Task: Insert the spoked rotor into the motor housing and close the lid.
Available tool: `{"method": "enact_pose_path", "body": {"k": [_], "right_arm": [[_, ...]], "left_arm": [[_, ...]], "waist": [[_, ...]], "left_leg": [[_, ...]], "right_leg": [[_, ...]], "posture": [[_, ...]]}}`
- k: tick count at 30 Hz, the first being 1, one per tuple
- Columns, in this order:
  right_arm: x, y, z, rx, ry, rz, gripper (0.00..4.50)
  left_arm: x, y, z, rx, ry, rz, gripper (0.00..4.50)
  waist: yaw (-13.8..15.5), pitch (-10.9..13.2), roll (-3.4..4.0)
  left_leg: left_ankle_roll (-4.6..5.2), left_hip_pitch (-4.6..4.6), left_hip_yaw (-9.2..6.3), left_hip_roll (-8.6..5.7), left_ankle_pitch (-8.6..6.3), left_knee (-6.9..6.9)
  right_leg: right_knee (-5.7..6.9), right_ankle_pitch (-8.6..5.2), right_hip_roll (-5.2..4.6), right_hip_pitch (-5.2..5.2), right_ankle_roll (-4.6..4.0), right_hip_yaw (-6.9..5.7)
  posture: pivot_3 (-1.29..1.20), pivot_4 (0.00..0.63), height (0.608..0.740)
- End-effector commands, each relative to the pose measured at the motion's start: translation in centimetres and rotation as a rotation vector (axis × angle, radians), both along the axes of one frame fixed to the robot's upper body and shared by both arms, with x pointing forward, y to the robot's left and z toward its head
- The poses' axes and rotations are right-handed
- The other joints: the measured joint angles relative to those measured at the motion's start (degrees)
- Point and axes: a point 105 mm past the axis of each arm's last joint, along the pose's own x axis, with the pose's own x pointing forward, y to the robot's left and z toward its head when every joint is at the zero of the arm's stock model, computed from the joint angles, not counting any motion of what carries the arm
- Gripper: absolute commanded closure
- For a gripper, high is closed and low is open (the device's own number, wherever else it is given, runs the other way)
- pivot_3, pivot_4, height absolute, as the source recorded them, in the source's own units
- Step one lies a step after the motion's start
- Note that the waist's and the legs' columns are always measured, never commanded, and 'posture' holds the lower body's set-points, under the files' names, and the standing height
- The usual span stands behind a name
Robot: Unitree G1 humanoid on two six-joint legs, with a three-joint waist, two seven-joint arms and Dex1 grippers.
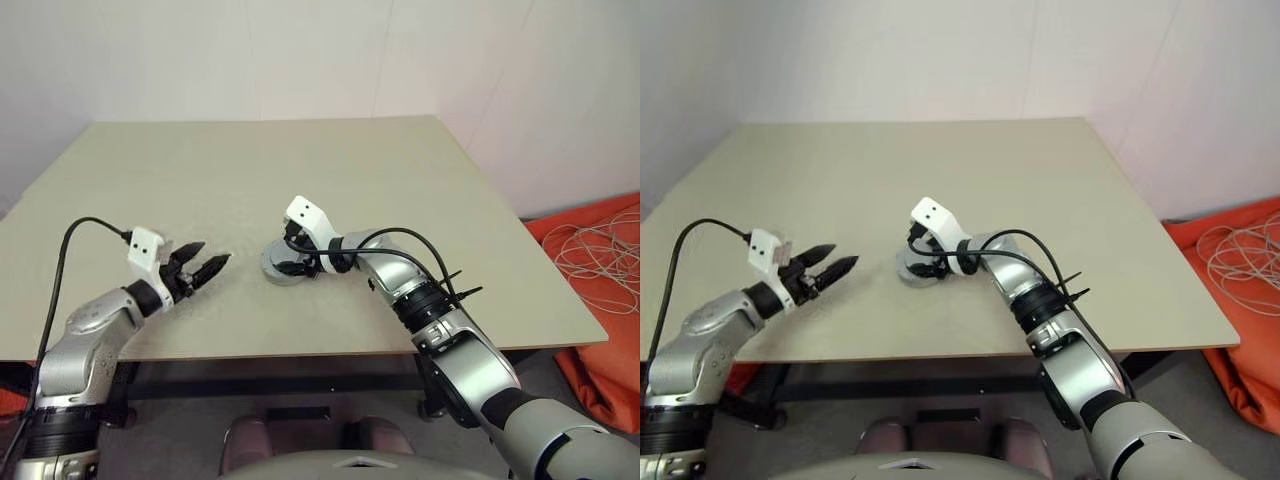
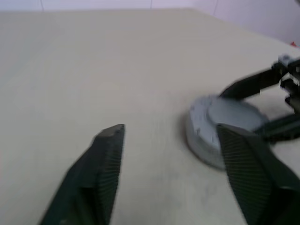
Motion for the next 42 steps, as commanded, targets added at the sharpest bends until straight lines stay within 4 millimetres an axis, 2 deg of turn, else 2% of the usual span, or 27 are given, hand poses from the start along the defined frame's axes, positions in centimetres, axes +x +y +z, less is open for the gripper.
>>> {"method": "enact_pose_path", "body": {"k": [1, 4, 6, 7, 10, 18, 23, 25, 27, 34, 39, 42], "right_arm": [[0.0, -0.8, -1.3, -0.058, 0.026, -0.021, 1.37], [0.0, -0.8, -1.3, -0.057, 0.023, -0.019, 1.37], [0.0, -0.8, -1.3, -0.057, 0.021, -0.020, 1.37], [0.0, -0.8, -1.3, -0.057, 0.020, -0.020, 1.37], [0.0, -0.8, -1.2, -0.057, 0.018, -0.021, 1.37], [0.0, -0.9, -1.2, -0.054, 0.021, -0.024, 1.37], [0.0, -0.8, -1.0, -0.043, 0.028, -0.026, 1.37], [-0.2, -0.7, -0.7, -0.023, 0.035, -0.015, 0.64], [0.0, -0.5, -0.1, 0.001, 0.028, -0.022, 0.04], [0.2, -0.6, 2.3, 0.068, 0.005, 0.000, 0.01], [1.0, -2.9, 6.3, 0.238, 0.045, -0.061, 0.01], [1.1, -4.3, 7.9, 0.359, 0.129, -0.101, 0.01]], "left_arm": [[1.3, -1.8, 1.1, 0.030, -0.068, -0.039, 2.66], [2.0, -3.4, 0.8, 0.028, -0.055, -0.074, 3.70], [2.5, -4.5, -0.4, 0.032, -0.025, -0.081, 4.41], [2.6, -4.9, -1.6, 0.065, 0.002, -0.086, 4.50], [2.6, -5.4, -4.0, 0.122, 0.065, -0.078, 4.50], [2.6, -5.8, -6.2, 0.172, 0.122, -0.035, 4.50], [2.4, -6.2, -6.3, 0.157, 0.133, -0.038, 4.50], [2.3, -6.2, -6.2, 0.159, 0.133, -0.037, 4.50], [2.3, -6.1, -6.2, 0.158, 0.132, -0.035, 4.50], [2.6, -6.7, -6.0, 0.145, 0.130, -0.034, 4.50], [2.6, -6.9, -5.8, 0.140, 0.129, -0.042, 4.50], [2.6, -6.9, -5.9, 0.141, 0.131, -0.045, 4.50]], "waist": [[-0.02, 0.00, 0.00], [-0.08, -0.01, 0.00], [-0.09, -0.01, 0.01], [-0.09, -0.02, 0.02], [-0.08, -0.02, 0.04], [0.09, -0.06, 0.11], [0.20, -0.14, 0.20], [0.20, -0.15, 0.20], [0.22, -0.16, 0.22], [0.60, -0.15, 0.23], [1.37, -0.14, 0.24], [1.39, -0.14, 0.24]], "left_leg": [[0.00, 0.00, 0.00, 0.00, 0.00, 0.00], [-0.01, -0.01, 0.00, -0.01, 0.00, 0.00], [-0.01, -0.01, 0.00, -0.01, 0.00, -0.02], [-0.01, -0.02, 0.00, 0.00, 0.01, -0.03], [-0.01, -0.02, 0.01, -0.01, 0.01, -0.05], [-0.01, -0.03, 0.00, -0.04, 0.01, -0.04], [-0.01, -0.01, 0.00, -0.05, 0.01, -0.04], [-0.01, -0.01, 0.00, -0.04, 0.01, -0.05], [-0.01, -0.01, 0.00, -0.04, 0.01, -0.05], [0.01, -0.08, 0.00, -0.04, 0.00, -0.11], [0.02, -0.12, 0.00, -0.04, -0.01, -0.11], [0.05, -0.13, 0.00, -0.04, -0.02, -0.13]], "right_leg": [[0.00, 0.00, 0.00, 0.00, 0.00, 0.00], [-0.01, 0.00, -0.02, -0.01, 0.00, 0.00], [0.00, 0.00, -0.01, -0.01, 0.00, 0.00], [0.00, 0.00, -0.01, -0.03, 0.00, 0.00], [0.00, 0.00, -0.02, -0.03, 0.01, 0.00], [-0.09, -0.02, -0.06, 0.02, 0.03, -0.02], [-0.25, -0.02, -0.07, 0.11, 0.06, -0.02], [-0.29, -0.02, -0.07, 0.12, 0.06, -0.03], [-0.31, -0.02, -0.07, 0.13, 0.07, -0.03], [-0.51, -0.01, -0.07, 0.12, 0.10, -0.04], [-0.57, 0.03, -0.07, 0.03, 0.16, -0.04], [-0.57, 0.03, -0.07, 0.04, 0.16, -0.04]], "posture": [[0.00, 0.000, 0.740], [0.00, 0.000, 0.740], [0.00, 0.000, 0.740], [0.00, 0.000, 0.740], [0.00, 0.000, 0.740], [0.00, 0.000, 0.740], [0.00, 0.000, 0.740], [0.00, 0.000, 0.740], [0.00, 0.000, 0.740], [0.00, 0.000, 0.740], [0.00, 0.000, 0.740], [0.00, 0.000, 0.740]]}}
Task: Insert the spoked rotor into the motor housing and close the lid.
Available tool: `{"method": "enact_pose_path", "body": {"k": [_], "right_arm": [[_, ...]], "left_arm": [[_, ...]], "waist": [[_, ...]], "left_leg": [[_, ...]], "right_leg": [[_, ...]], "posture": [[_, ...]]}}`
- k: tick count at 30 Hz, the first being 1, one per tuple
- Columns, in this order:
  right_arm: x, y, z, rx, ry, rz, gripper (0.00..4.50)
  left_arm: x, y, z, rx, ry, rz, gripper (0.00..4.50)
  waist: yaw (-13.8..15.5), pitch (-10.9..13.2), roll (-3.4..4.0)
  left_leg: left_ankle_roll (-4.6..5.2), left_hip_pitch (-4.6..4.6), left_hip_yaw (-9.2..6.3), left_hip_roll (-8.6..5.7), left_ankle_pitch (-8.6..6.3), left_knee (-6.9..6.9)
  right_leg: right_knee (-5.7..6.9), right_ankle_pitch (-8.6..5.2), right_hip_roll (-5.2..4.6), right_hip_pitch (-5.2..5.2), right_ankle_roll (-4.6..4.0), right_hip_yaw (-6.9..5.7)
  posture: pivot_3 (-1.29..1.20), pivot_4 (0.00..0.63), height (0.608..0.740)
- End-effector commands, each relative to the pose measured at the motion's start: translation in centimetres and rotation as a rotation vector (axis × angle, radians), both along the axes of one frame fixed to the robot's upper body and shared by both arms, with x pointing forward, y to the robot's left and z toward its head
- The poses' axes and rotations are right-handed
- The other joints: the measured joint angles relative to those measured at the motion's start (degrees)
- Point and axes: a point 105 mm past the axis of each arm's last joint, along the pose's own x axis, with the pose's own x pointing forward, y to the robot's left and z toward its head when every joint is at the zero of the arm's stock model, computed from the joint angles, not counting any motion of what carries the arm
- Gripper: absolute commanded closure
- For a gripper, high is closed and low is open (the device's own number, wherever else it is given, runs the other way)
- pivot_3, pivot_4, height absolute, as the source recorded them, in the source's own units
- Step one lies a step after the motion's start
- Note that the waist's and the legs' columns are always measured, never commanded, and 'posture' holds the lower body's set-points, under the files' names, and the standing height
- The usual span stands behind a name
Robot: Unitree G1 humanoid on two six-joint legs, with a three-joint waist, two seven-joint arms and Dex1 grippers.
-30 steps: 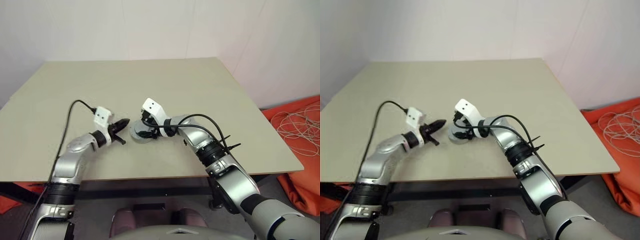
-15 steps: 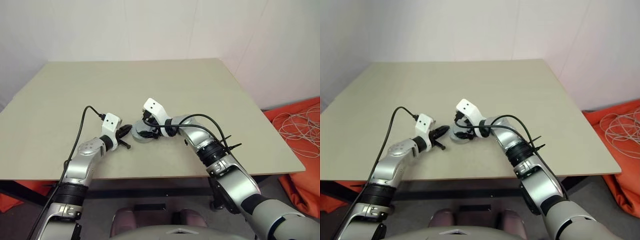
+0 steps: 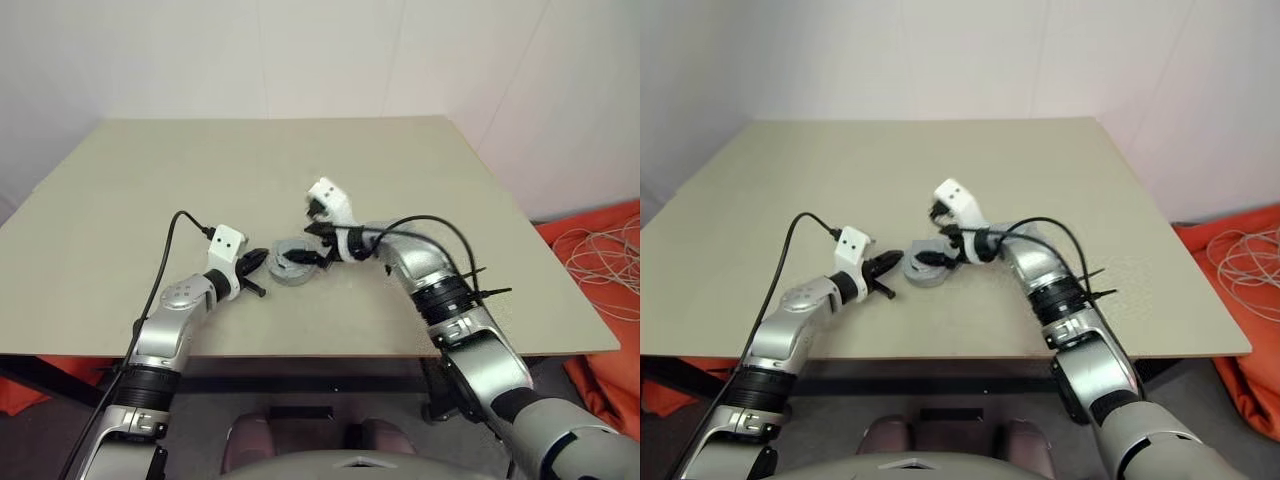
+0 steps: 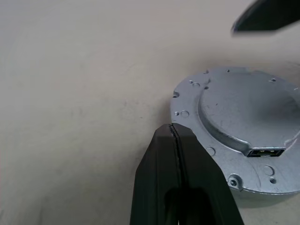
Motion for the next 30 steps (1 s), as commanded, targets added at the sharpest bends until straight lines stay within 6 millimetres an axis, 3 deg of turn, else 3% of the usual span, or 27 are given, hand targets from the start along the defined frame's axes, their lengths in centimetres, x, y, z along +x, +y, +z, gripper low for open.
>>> {"method": "enact_pose_path", "body": {"k": [1, 5, 8, 11, 20, 30], "right_arm": [[0.3, -1.1, 3.6, 0.167, 0.025, -0.030, 0.01], [-0.2, -4.1, 1.9, 0.343, 0.337, -0.166, 0.01], [-1.3, -4.8, 0.2, 0.376, 0.613, -0.226, 0.01], [-2.1, -4.7, -0.2, 0.464, 0.816, -0.240, 0.01], [-2.3, -3.3, -3.8, 0.494, 0.993, -0.363, 0.01], [-1.9, -0.5, -4.4, 0.527, 1.040, -0.361, 0.01]], "left_arm": [[-0.2, -0.3, -0.5, 0.011, 0.024, -0.016, 4.50], [-0.3, -0.3, -0.5, 0.014, 0.027, -0.021, 4.50], [-0.2, -0.2, -0.5, 0.015, 0.027, -0.022, 4.50], [-0.2, -0.1, -0.4, 0.016, 0.027, -0.021, 4.50], [-0.2, -0.2, -0.5, 0.018, 0.030, -0.027, 4.50], [-0.1, -0.1, -0.4, 0.020, 0.029, -0.026, 4.50]], "waist": [[0.01, 0.00, 0.00], [0.13, 0.00, 0.01], [0.13, -0.01, 0.03], [0.13, -0.01, 0.12], [0.23, -0.04, 0.24], [0.05, -0.05, 0.27]], "left_leg": [[0.01, 0.00, 0.00, 0.00, 0.00, -0.02], [0.00, -0.02, 0.02, -0.02, 0.00, -0.15], [-0.05, -0.05, 0.03, -0.03, 0.03, -0.18], [-0.19, -0.03, 0.03, -0.03, 0.11, -0.22], [-0.26, -0.02, 0.06, -0.03, 0.15, -0.31], [-0.29, 0.08, 0.07, -0.03, 0.17, -0.47]], "right_leg": [[0.00, 0.00, 0.00, 0.00, 0.00, 0.00], [-0.02, 0.00, 0.01, 0.03, 0.00, 0.00], [-0.06, 0.00, 0.00, 0.03, 0.00, 0.00], [-0.04, 0.00, 0.01, 0.01, 0.00, 0.00], [-0.08, -0.01, -0.01, -0.09, 0.01, -0.01], [-0.14, -0.02, -0.02, -0.14, 0.03, -0.04]], "posture": [[0.00, 0.000, 0.740], [0.00, 0.000, 0.740], [0.00, 0.000, 0.740], [0.00, 0.000, 0.740], [0.00, 0.000, 0.740], [0.00, 0.000, 0.740]]}}
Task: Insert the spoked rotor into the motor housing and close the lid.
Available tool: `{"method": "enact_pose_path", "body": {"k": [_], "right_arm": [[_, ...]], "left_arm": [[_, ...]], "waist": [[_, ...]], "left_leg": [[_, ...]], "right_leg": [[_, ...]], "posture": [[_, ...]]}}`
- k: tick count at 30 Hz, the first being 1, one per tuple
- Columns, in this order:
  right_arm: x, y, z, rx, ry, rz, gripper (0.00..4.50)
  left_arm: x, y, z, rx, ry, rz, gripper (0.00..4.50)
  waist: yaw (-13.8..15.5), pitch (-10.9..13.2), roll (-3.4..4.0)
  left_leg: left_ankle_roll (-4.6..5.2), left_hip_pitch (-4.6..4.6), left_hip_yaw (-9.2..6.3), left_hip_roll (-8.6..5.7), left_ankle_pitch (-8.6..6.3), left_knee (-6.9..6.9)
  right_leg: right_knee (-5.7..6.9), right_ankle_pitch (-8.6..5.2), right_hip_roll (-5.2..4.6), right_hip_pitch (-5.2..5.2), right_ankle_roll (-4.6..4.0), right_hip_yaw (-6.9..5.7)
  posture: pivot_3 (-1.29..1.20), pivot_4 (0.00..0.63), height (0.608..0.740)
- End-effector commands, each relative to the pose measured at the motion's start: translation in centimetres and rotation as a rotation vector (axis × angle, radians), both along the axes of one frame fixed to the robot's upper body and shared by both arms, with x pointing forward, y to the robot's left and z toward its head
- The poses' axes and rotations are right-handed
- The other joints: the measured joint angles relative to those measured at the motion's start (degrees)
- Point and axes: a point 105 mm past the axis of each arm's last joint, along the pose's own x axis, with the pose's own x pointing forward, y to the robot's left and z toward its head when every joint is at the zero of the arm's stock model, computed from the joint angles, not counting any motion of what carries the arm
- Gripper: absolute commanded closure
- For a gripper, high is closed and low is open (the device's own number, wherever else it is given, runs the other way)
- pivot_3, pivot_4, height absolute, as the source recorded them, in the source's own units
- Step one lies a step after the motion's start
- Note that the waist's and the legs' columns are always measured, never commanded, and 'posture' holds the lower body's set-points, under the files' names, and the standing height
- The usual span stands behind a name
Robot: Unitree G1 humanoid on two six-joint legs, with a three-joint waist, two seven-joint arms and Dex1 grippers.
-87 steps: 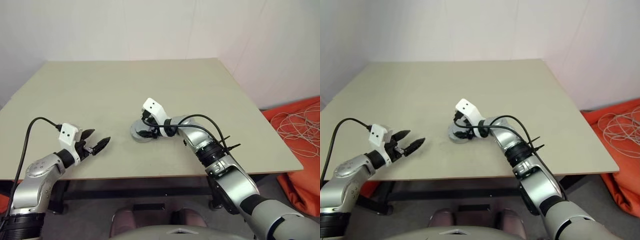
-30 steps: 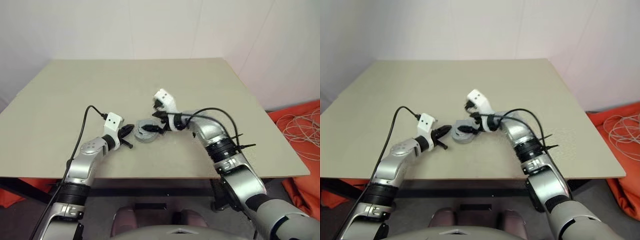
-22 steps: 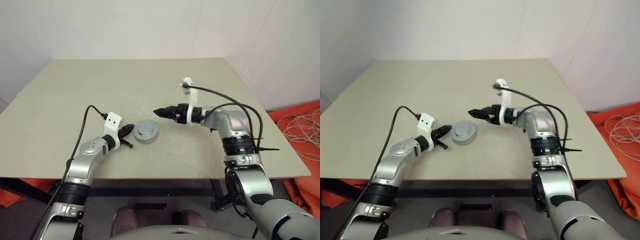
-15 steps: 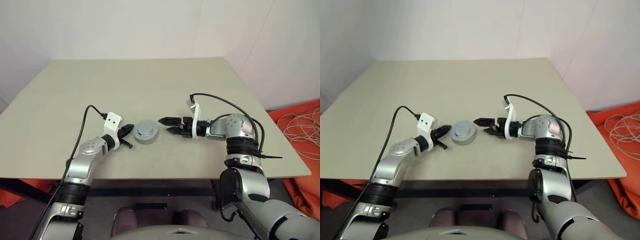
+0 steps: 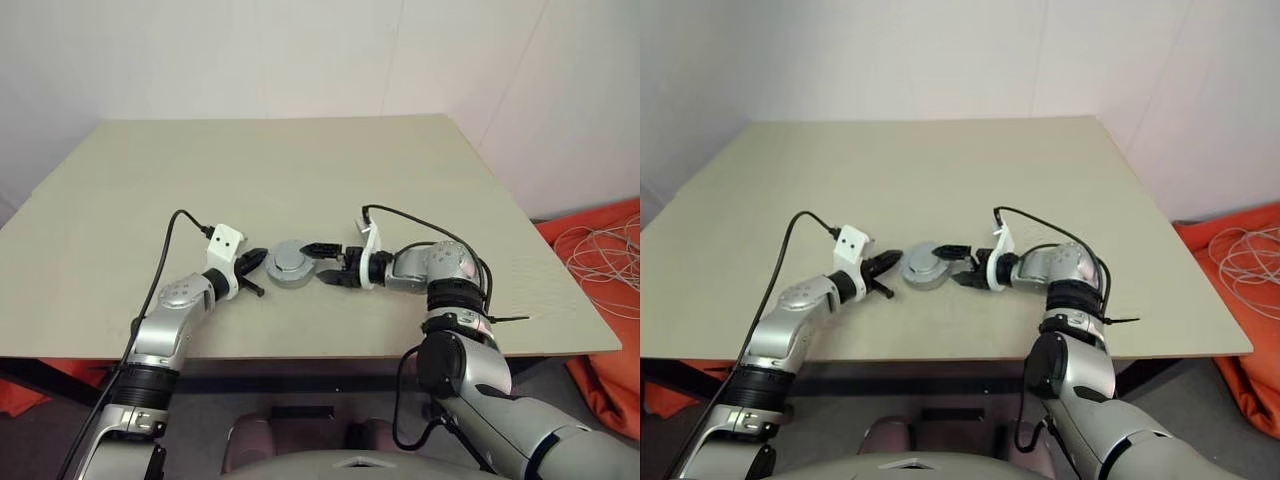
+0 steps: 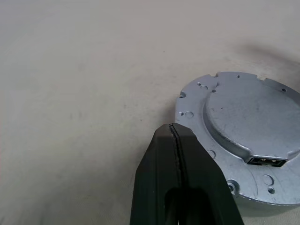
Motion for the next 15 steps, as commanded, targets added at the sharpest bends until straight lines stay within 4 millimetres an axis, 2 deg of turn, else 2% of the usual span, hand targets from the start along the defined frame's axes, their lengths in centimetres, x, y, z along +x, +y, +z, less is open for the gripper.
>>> {"method": "enact_pose_path", "body": {"k": [1, 3, 8, 9, 15], "right_arm": [[0.51, 0.99, 0.82, 0.041, -0.013, -0.007, 0.19], [0.69, 0.85, 0.63, 0.041, -0.007, -0.027, 0.60], [0.83, 0.56, 0.30, 0.041, 0.008, -0.049, 2.38], [0.84, 0.55, 0.35, 0.047, 0.008, -0.050, 2.50], [0.87, 0.54, 0.52, 0.063, 0.009, -0.056, 2.50]], "left_arm": [[-0.12, -0.10, -0.47, 0.014, 0.025, -0.011, 4.50], [-0.13, -0.08, -0.48, 0.015, 0.025, -0.011, 4.50], [-0.10, -0.12, -0.47, 0.016, 0.025, -0.012, 4.50], [-0.09, -0.13, -0.48, 0.016, 0.025, -0.013, 4.50], [0.16, 0.08, -0.16, -0.037, 0.025, 0.021, 4.50]], "waist": [[-0.01, 0.00, 0.00], [0.02, 0.00, 0.00], [0.07, 0.00, 0.01], [0.08, -0.01, 0.01], [0.10, -0.01, 0.01]], "left_leg": [[0.00, 0.00, 0.00, 0.00, 0.00, -0.02], [0.00, 0.02, 0.00, -0.01, 0.00, -0.04], [-0.11, -0.13, 0.00, -0.02, 0.06, -0.12], [-0.11, -0.13, 0.01, -0.02, 0.06, -0.15], [-0.11, -0.12, 0.02, -0.02, 0.07, -0.23]], "right_leg": [[-0.02, 0.00, 0.00, 0.00, 0.00, 0.00], [-0.04, 0.00, 0.00, 0.00, 0.00, 0.00], [-0.03, 0.00, -0.01, -0.21, 0.00, 0.00], [-0.02, 0.00, 0.00, -0.22, 0.00, 0.00], [-0.03, 0.00, -0.01, -0.23, 0.00, -0.01]], "posture": [[0.00, 0.000, 0.740], [0.00, 0.000, 0.740], [0.00, 0.000, 0.740], [0.00, 0.000, 0.740], [0.00, 0.000, 0.740]]}}
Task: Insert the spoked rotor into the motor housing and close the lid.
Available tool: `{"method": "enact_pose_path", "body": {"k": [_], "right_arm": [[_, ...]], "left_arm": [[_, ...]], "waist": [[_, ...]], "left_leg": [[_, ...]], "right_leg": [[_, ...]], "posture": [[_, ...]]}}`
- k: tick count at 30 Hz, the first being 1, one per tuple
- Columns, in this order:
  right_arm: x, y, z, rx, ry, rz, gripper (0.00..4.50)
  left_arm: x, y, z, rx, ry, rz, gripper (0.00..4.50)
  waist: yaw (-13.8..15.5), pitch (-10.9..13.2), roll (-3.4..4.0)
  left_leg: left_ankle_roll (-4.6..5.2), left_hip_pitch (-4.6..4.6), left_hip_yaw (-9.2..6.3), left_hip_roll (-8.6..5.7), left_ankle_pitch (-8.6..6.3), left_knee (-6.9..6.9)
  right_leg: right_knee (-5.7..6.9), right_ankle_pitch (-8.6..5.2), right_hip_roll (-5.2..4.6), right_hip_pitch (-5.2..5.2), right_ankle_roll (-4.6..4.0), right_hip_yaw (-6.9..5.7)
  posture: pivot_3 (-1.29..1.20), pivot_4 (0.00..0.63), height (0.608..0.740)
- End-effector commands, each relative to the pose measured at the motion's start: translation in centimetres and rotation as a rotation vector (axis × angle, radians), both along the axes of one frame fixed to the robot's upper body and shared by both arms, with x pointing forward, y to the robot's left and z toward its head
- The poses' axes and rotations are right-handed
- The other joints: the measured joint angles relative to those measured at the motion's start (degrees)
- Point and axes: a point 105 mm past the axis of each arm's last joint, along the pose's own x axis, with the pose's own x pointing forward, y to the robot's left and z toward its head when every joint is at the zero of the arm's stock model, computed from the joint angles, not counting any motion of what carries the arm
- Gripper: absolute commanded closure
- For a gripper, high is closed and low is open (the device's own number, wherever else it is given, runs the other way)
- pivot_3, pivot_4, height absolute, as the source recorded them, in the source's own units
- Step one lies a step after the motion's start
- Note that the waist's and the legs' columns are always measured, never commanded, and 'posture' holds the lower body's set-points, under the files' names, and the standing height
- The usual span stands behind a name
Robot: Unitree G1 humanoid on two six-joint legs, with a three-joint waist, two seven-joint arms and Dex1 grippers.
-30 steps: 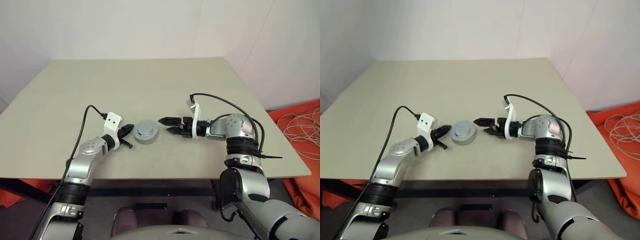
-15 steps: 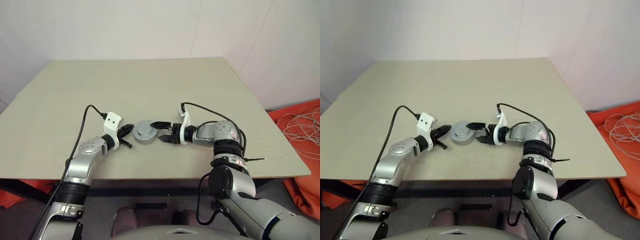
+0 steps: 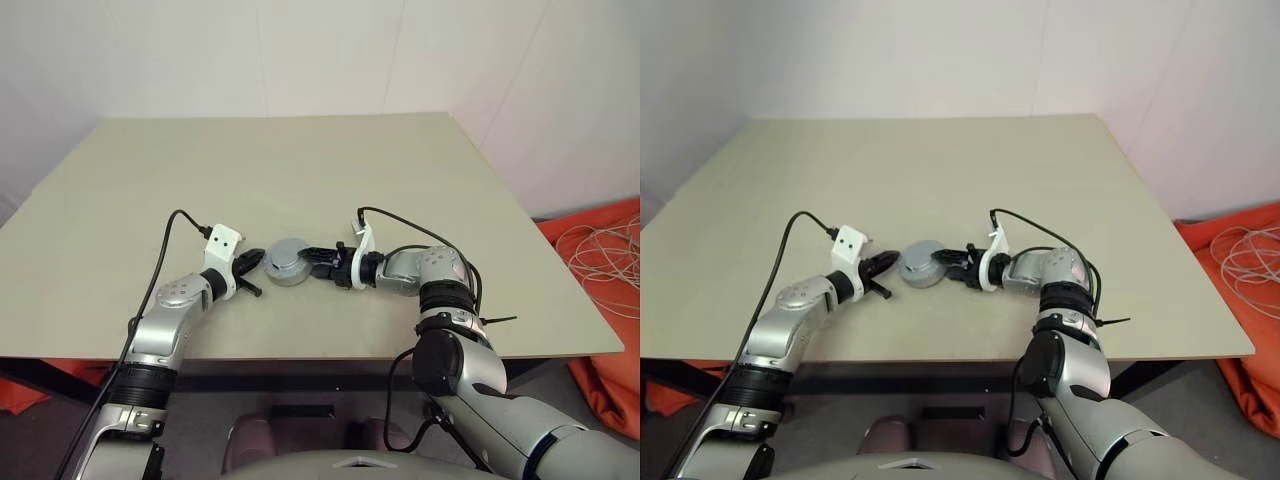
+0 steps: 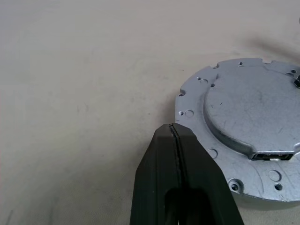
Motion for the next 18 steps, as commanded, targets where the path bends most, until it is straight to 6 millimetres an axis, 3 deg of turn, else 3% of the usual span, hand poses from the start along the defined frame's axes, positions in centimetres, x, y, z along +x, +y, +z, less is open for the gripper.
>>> {"method": "enact_pose_path", "body": {"k": [1, 7, 18], "right_arm": [[0.4, 0.3, 1.1, 0.033, -0.030, -0.004, 2.50], [0.5, 0.4, 1.6, 0.049, -0.039, -0.005, 2.50], [1.2, 0.3, 3.8, 0.149, -0.081, -0.019, 2.50]], "left_arm": [[0.2, -0.1, 0.1, -0.055, 0.020, 0.023, 4.50], [0.8, 1.7, 2.4, -0.371, 0.047, 0.203, 4.50], [-1.0, 7.3, 3.2, -0.905, 0.211, 0.413, 4.50]], "waist": [[0.00, 0.00, 0.00], [-0.09, 0.01, -0.01], [-0.16, 0.05, -0.07]], "left_leg": [[0.00, 0.00, 0.00, 0.00, 0.00, 0.00], [-0.03, -0.40, 0.02, 0.02, 0.02, 0.01], [0.04, -1.03, 0.00, 0.04, -0.02, 0.01]], "right_leg": [[0.00, 0.00, 0.00, 0.00, 0.00, 0.00], [0.00, 0.01, 0.01, -0.27, -0.01, 0.00], [-0.06, 0.19, 0.08, -0.74, -0.38, -0.04]], "posture": [[0.00, 0.000, 0.740], [0.00, 0.000, 0.740], [0.00, 0.000, 0.740]]}}
